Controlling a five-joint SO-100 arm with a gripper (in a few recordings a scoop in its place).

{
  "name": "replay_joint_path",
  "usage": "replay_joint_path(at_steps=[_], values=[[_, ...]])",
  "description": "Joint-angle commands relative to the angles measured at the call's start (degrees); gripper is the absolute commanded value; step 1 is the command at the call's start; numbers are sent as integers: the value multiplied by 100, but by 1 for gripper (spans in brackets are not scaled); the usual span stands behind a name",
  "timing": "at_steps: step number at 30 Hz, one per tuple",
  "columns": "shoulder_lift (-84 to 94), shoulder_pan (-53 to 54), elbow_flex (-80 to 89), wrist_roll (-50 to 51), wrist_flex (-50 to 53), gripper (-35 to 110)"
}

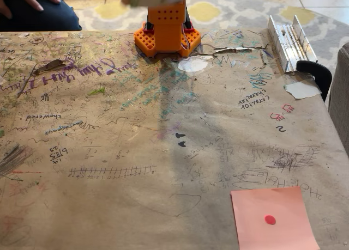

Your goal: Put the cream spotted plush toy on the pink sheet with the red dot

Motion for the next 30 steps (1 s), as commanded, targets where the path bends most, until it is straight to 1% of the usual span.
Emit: replay_joint_path(at_steps=[1,5,9,11,14,16,17,18,19,20,21,22,23,24,25,27,30], values=[[773,-439,-633,229,-132,0],[1670,-615,-475,475,-677,0],[2848,-993,360,519,-1749,0],[3032,-1143,791,510,-2171,0],[2329,-984,1160,668,-2865,0],[870,-765,976,791,-3560,0],[-404,-712,501,844,-3841,0],[-2153,-650,-624,888,-3621,0],[-4201,-642,-2479,853,-2707,0],[-6425,-615,-5036,729,-1274,0],[-8895,-589,-8464,580,642,0],[-11470,-527,-12735,387,2250,7],[-10600,-457,-10477,158,1907,20],[-9879,-352,-8666,0,1547,30],[-9492,-290,-7620,-176,1283,35],[-8903,-167,-6021,-475,624,36],[-7910,53,-4201,-791,-229,38]])
